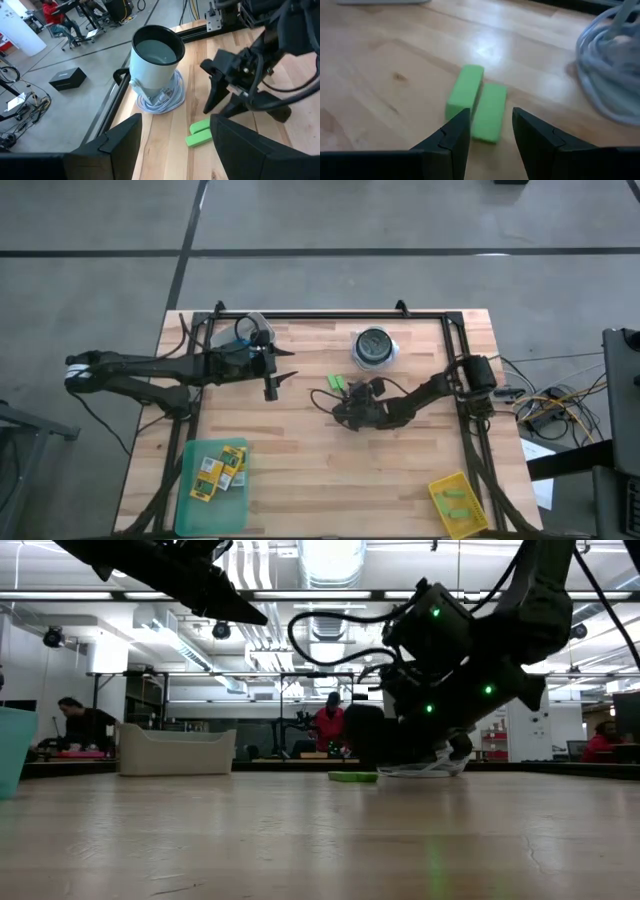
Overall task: Pick & Place School Supplies
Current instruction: Put the green eraser into the yellow bin
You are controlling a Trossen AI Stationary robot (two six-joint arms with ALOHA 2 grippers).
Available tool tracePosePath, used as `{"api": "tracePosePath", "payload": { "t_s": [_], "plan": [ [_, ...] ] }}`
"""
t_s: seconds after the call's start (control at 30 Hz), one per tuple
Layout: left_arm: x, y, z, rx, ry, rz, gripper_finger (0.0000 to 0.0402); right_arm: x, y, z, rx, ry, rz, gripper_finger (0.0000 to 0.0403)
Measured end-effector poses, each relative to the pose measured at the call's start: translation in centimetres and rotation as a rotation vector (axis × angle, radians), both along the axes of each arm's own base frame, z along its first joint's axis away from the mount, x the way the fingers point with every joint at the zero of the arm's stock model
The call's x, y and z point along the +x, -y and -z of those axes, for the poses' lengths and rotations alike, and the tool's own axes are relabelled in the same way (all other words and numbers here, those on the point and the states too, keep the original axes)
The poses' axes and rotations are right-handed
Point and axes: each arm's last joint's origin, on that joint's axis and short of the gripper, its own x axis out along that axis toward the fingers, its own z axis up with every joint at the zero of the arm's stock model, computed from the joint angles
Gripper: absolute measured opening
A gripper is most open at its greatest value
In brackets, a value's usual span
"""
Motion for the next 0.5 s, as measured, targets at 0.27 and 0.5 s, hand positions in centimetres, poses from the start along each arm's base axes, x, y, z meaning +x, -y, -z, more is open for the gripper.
{"api": "tracePosePath", "payload": {
  "t_s": [0.27,0.5],
  "plan": [
    [0.0,0.0,0.0,0.0,0.001,0.0,0.0241,0.3,0.6,0.5,0.001,-0.009,0.014,0.0137],
    [0.0,0.0,0.0,0.0,0.001,0.0,0.0241,0.6,1.5,0.3,0.08,-0.001,-0.024,0.0137]
  ]
}}
